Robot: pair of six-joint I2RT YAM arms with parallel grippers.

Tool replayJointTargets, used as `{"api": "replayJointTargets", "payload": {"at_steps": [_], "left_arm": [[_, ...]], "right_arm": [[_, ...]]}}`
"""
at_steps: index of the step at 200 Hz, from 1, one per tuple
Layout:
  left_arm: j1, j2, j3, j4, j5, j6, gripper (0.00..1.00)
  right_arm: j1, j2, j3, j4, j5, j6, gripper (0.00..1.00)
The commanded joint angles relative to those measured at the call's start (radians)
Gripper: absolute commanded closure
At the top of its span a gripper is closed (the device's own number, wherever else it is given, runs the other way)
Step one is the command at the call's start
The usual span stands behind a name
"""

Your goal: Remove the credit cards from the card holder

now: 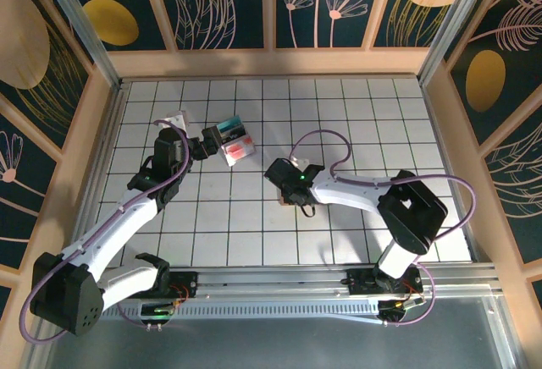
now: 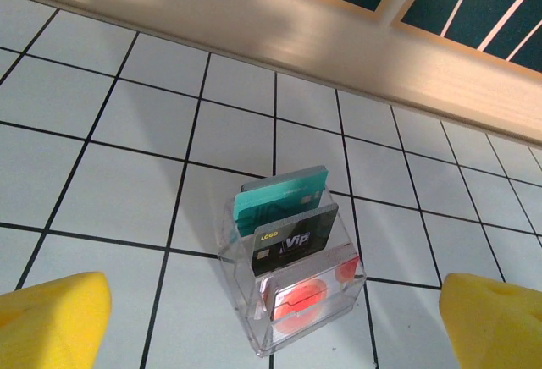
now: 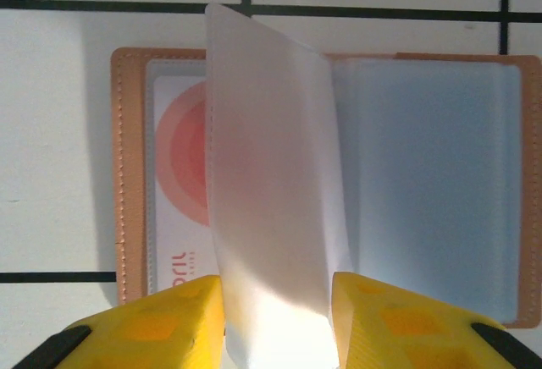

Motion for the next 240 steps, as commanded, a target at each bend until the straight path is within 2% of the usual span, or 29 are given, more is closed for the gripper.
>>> {"api": "replayJointTargets", "payload": {"at_steps": [1,69,126,154,194,240], "left_arm": [[-0.006,-0.018,-0.006,0.039,0.011,0.013,0.01],[-0.052,-0.013,-0.014,0.061,-0.005,0.025,0.01],[-0.196,0.034,-0.055,0.108,-0.072,0.045,0.01],[-0.301,0.083,-0.088,0.129,-0.167,0.047,0.01],[-0.431,0.203,-0.103,0.173,-0.239,0.044,0.01],[-0.509,0.352,-0.061,0.194,-0.267,0.012,0.01]], "right_arm": [[-0.009,-0.039,0.023,-0.068,0.089,0.049,0.62],[-0.082,-0.099,-0.070,-0.020,0.069,0.046,0.61],[-0.170,-0.127,-0.157,0.058,0.016,0.013,0.67],[-0.205,-0.123,-0.192,0.101,-0.017,-0.012,0.68],[-0.246,-0.096,-0.217,0.161,-0.059,-0.055,0.72],[-0.272,-0.064,-0.199,0.163,-0.061,-0.087,0.72]]}}
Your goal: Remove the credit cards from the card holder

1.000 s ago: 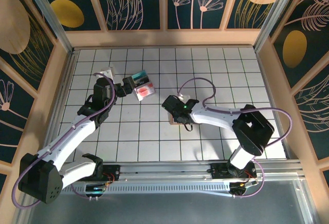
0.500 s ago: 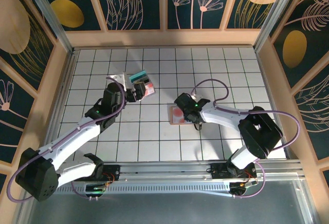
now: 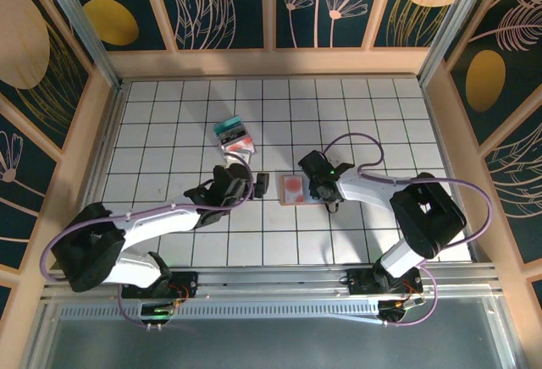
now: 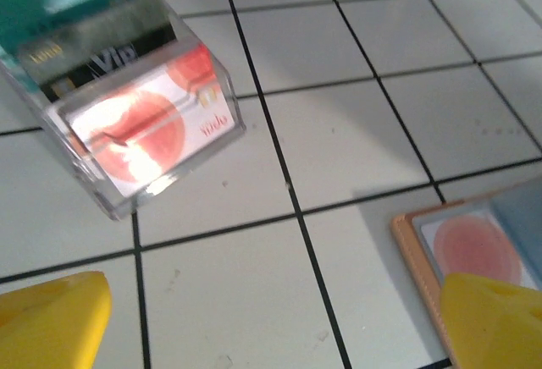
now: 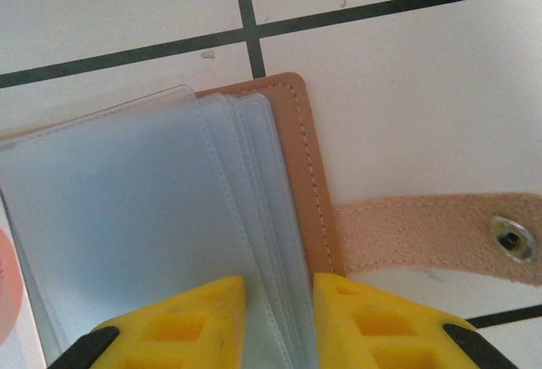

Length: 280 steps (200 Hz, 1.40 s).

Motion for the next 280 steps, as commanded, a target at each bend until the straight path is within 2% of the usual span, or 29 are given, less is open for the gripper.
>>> {"api": "replayJointTargets", "payload": {"at_steps": [1,73,117,150,213,280], "left_arm": [[-0.029,0.058,0.039,0.046,-0.048,-0.017,0.01],[-0.066,0.228,0.110,0.052,-0.012,-0.054,0.01],[-0.067,0.301,0.159,0.001,-0.050,-0.107,0.01],[-0.067,0.359,0.195,-0.039,-0.040,-0.193,0.01],[-0.045,0.414,0.216,-0.087,-0.019,-0.248,0.01],[-0.044,0.442,0.222,-0.112,-0.002,-0.233,0.01]], "right_arm": [[-0.017,0.019,0.008,0.004,0.002,-0.028,0.72],[-0.015,-0.150,0.073,-0.090,-0.033,0.003,0.71],[-0.014,-0.225,0.045,0.040,-0.212,0.041,0.78],[-0.013,-0.167,0.041,0.111,-0.293,0.057,0.82],[0.004,-0.019,0.065,0.156,-0.330,0.057,0.82],[0.002,0.032,0.037,0.164,-0.325,0.062,0.75]]}}
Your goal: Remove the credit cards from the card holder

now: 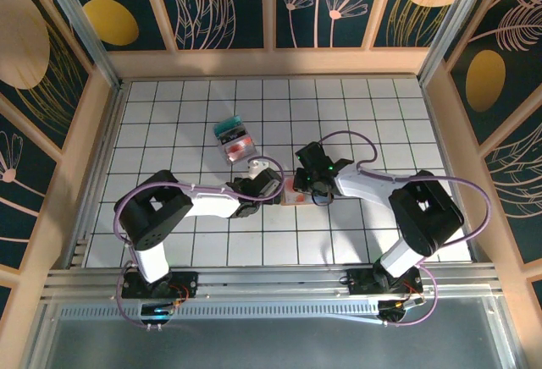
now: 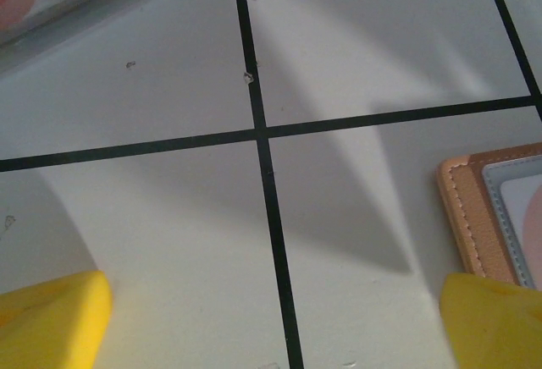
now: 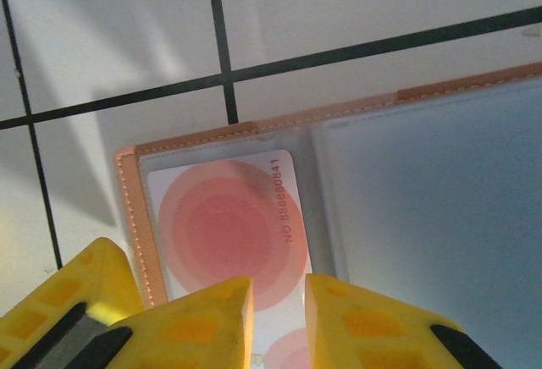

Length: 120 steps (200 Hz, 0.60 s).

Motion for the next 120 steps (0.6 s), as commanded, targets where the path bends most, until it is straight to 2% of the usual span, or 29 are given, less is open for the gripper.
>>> {"api": "replayJointTargets", "payload": {"at_steps": [1,83,101,120], "left_arm": [[0.005,0.024,0.020,-0.044,0.012,-0.015,0.01],[0.004,0.020,0.009,-0.071,0.011,-0.003,0.01],[0.004,0.019,0.007,-0.075,0.012,0.000,0.01],[0.004,0.020,0.004,-0.078,0.028,0.008,0.01]], "right_arm": [[0.005,0.016,-0.013,0.019,0.000,0.012,0.75],[-0.004,0.069,-0.050,0.057,-0.034,0.009,0.69],[-0.007,0.066,-0.062,0.081,-0.065,0.005,0.69],[-0.018,0.049,-0.084,0.125,-0.116,0.008,0.73]]}}
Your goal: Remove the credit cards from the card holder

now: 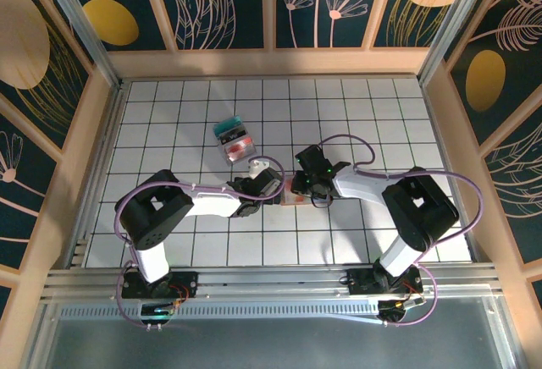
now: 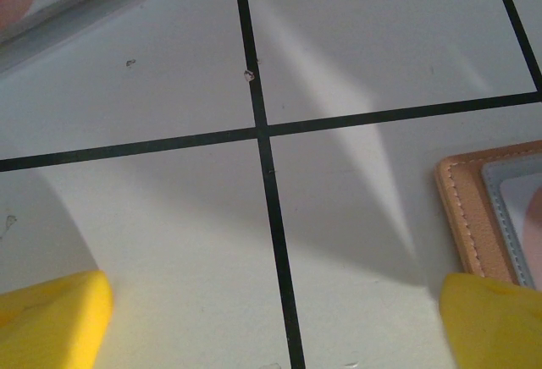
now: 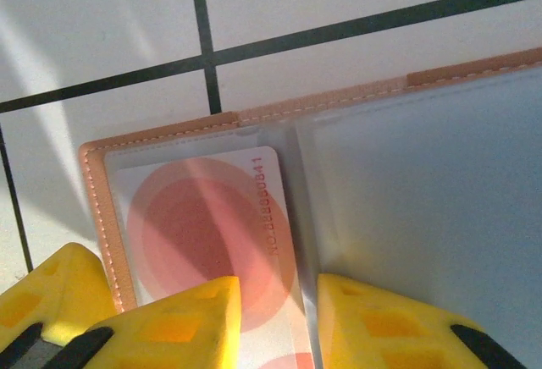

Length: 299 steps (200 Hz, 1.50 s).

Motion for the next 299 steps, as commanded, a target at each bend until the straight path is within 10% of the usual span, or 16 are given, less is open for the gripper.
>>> {"api": "replayJointTargets", "payload": {"at_steps": [1,299], "left_arm": [[0.004,0.015,-0.007,-0.057,0.029,0.007,0.01],[-0.032,-0.035,-0.097,-0.102,0.128,-0.041,0.01]], "right_arm": [[-0.011,0.008,-0.048,0.050,-0.081,0.009,0.74],[-0.076,-0.063,-0.261,0.613,-0.450,0.159,0.76]]}}
